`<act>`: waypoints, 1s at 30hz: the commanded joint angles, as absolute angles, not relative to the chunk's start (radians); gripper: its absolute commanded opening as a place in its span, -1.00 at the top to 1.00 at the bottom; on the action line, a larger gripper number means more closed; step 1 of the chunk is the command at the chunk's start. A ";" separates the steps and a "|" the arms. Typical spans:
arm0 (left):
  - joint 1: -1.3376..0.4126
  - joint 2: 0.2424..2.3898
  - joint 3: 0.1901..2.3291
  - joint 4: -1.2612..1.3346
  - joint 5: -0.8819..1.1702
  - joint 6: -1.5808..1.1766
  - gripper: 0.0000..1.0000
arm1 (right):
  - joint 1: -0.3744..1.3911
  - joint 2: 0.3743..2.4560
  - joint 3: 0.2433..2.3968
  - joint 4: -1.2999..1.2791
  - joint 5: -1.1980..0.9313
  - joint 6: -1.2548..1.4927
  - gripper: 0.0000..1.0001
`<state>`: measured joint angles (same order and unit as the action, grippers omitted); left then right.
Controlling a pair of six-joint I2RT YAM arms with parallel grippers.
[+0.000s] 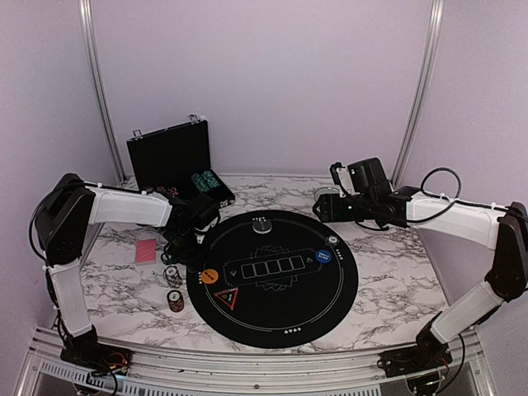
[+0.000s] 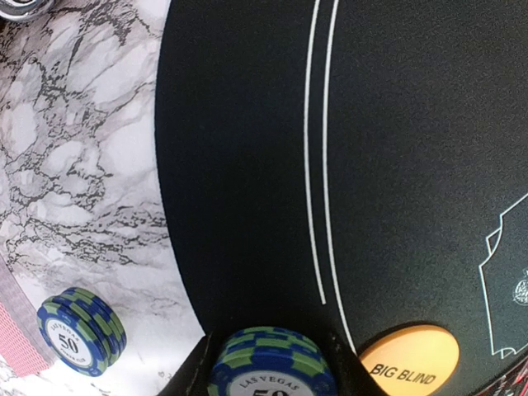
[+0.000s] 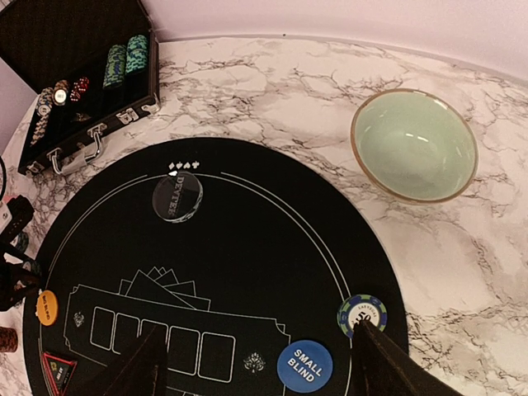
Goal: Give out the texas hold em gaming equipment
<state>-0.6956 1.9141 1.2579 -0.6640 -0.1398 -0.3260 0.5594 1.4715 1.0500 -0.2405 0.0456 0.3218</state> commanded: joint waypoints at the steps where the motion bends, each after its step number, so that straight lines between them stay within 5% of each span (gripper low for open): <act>1: -0.708 1.900 1.222 -0.658 -0.140 -0.336 0.29 | 0.571 1.471 1.056 -0.232 0.038 0.334 -0.48; 30: -0.742 1.875 1.200 -0.661 -0.136 -0.337 0.18 | 0.571 1.459 1.051 -0.235 0.035 0.344 -0.47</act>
